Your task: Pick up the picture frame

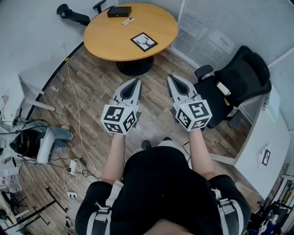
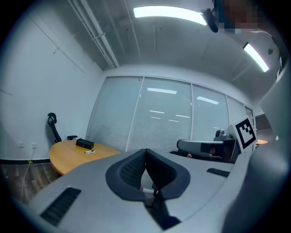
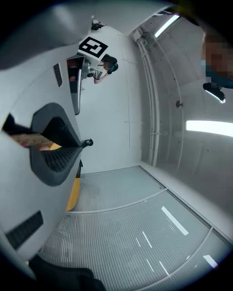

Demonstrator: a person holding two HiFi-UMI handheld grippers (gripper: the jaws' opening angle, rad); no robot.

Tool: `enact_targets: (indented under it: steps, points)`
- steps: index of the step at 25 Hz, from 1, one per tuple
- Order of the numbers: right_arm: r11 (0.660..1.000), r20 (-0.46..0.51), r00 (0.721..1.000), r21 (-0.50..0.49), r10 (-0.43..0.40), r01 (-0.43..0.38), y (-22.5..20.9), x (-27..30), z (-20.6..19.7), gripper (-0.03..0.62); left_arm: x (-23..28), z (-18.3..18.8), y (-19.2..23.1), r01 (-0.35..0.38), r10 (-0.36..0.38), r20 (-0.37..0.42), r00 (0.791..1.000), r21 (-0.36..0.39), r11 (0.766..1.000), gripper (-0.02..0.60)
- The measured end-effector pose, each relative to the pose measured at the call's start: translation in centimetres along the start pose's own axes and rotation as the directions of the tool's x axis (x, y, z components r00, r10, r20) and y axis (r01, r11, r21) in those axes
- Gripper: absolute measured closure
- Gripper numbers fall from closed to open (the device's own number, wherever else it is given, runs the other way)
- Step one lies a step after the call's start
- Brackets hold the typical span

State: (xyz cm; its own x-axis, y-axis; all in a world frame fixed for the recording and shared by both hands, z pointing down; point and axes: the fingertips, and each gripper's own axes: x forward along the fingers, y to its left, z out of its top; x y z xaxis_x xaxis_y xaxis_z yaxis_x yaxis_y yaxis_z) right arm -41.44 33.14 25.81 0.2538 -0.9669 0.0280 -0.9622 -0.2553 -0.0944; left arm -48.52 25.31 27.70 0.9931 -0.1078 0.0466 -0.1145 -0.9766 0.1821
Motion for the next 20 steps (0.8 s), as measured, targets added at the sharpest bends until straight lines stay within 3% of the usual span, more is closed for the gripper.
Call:
enact_targets:
  steps: [20]
  points:
    - [0.998,-0.002,0.998,0.002,-0.061,0.061,1.7,2.9,-2.5,0.577,-0.6,-0.7,3.1,0.018,-0.018,-0.012,1.0,0.009,1.0,0.558]
